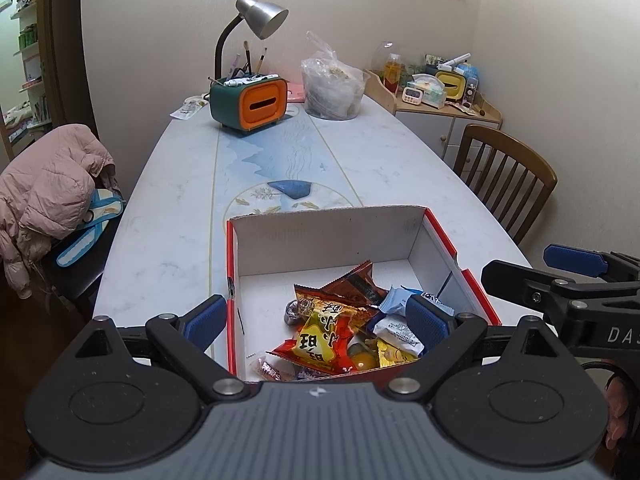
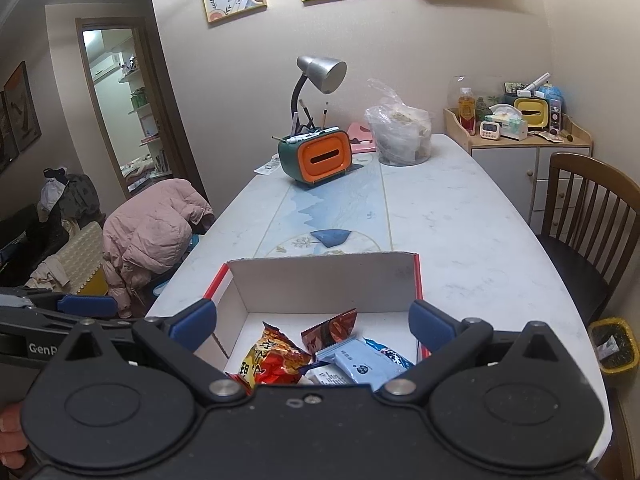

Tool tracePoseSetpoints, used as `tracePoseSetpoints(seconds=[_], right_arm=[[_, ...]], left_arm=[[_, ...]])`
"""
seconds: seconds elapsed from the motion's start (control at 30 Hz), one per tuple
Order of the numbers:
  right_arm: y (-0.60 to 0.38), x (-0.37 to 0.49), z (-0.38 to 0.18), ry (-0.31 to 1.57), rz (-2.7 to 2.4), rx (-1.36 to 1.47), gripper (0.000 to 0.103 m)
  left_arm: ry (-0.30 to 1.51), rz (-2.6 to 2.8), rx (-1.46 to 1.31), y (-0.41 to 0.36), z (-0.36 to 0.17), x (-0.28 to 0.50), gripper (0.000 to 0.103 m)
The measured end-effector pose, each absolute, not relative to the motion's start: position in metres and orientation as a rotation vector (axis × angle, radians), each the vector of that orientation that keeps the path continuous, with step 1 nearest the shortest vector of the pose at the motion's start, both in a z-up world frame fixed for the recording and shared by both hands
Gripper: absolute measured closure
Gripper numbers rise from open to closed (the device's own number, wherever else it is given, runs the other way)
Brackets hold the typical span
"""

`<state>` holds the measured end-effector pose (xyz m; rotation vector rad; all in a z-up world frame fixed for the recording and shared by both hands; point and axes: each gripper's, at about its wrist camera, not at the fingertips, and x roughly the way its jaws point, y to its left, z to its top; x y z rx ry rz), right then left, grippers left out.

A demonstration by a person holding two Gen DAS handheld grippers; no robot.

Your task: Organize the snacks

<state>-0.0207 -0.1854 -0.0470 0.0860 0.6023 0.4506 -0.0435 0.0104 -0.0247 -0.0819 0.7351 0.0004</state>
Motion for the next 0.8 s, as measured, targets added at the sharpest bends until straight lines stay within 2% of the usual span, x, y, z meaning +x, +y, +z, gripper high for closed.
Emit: tracePoseSetpoints(seconds=[0.8], right_arm=[[-0.194,-0.0301,-0.0506,0.623,0.414,0.109,0.0]], left_arm=[[0.758,-0.022,-0.062,0.0021,-0.0306,-0.0525,0.006]])
